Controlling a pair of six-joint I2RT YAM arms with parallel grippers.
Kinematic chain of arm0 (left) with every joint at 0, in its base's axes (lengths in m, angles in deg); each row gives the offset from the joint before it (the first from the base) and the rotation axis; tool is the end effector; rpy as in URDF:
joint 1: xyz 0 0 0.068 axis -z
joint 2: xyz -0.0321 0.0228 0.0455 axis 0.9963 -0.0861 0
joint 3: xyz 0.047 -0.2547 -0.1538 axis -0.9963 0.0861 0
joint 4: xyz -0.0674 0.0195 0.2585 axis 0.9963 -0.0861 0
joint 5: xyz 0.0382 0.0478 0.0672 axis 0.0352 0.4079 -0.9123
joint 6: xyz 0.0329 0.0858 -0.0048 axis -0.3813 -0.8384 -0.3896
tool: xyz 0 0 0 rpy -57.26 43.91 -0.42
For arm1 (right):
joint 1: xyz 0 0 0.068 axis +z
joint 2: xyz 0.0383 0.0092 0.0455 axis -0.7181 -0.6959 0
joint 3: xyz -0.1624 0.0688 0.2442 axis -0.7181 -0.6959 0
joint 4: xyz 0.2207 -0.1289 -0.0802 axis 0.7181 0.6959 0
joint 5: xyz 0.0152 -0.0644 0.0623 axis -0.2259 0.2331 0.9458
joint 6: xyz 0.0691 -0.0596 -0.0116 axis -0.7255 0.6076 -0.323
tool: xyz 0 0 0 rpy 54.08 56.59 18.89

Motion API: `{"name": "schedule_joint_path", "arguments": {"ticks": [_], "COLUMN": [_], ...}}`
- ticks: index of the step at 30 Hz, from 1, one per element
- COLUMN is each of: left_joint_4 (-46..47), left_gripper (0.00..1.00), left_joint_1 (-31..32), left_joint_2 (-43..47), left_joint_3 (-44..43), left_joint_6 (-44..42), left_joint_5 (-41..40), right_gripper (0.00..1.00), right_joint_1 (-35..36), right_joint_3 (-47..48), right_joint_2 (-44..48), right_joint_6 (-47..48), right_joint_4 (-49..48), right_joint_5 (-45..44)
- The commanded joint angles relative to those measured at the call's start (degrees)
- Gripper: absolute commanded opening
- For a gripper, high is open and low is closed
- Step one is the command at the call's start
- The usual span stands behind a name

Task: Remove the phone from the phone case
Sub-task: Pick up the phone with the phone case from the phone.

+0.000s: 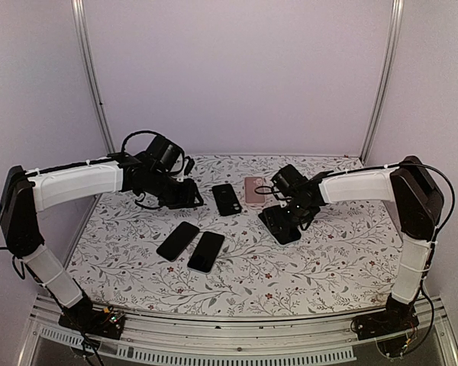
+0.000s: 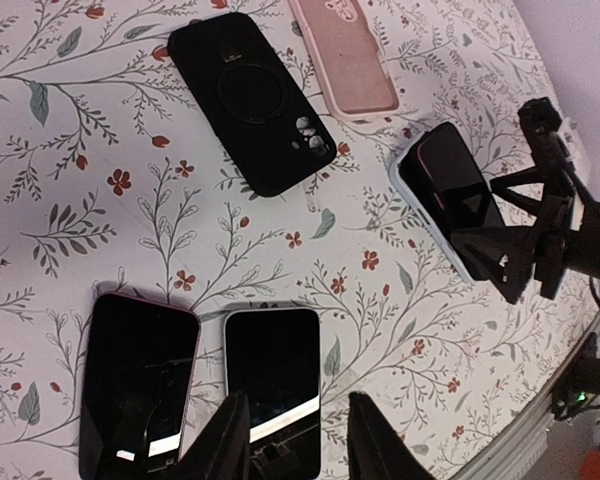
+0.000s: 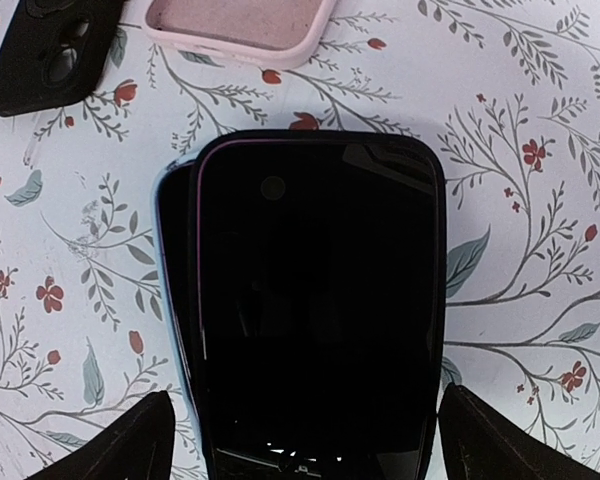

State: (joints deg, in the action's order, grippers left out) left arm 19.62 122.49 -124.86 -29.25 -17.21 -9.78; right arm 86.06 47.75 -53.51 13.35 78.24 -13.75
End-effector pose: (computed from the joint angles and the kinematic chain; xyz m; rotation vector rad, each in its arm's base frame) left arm 0.3016 -0.2454 0.2450 0.1911 2.5865 -0.6615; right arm 0.3302 0.2635 0.1436 -0.5059 2.6427 0.1153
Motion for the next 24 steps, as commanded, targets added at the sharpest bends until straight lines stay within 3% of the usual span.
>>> {"name": "schedule_joint_path", "arguments": {"ticks": [1, 13, 24], "left_joint_4": [0.99, 1.06, 1.5], "left_gripper": [0.36, 0.35, 0.36], "left_joint_1": [-0.65, -0.73, -0.7], "left_joint_2": [-0.33, -0.64, -0.38], "left_joint_3": [-0.95, -1.0, -0.7], "left_joint_6": [0.41, 0.44, 0.77], "left_joint_5": [0.04, 0.27, 0.78], "right_gripper": [0.95, 0.95, 0.66], "right_joint_1": [0.22, 0.28, 0.27], "right_joint_3": [0.19, -1.89, -2.2], "right_joint_2": [1.14, 1.44, 0.74], "right_joint_6": [0.05, 1.83, 1.76], "right_joint_4": [3.4, 2.14, 1.19], "right_joint_5": [-2.86, 1.08, 1.73]}}
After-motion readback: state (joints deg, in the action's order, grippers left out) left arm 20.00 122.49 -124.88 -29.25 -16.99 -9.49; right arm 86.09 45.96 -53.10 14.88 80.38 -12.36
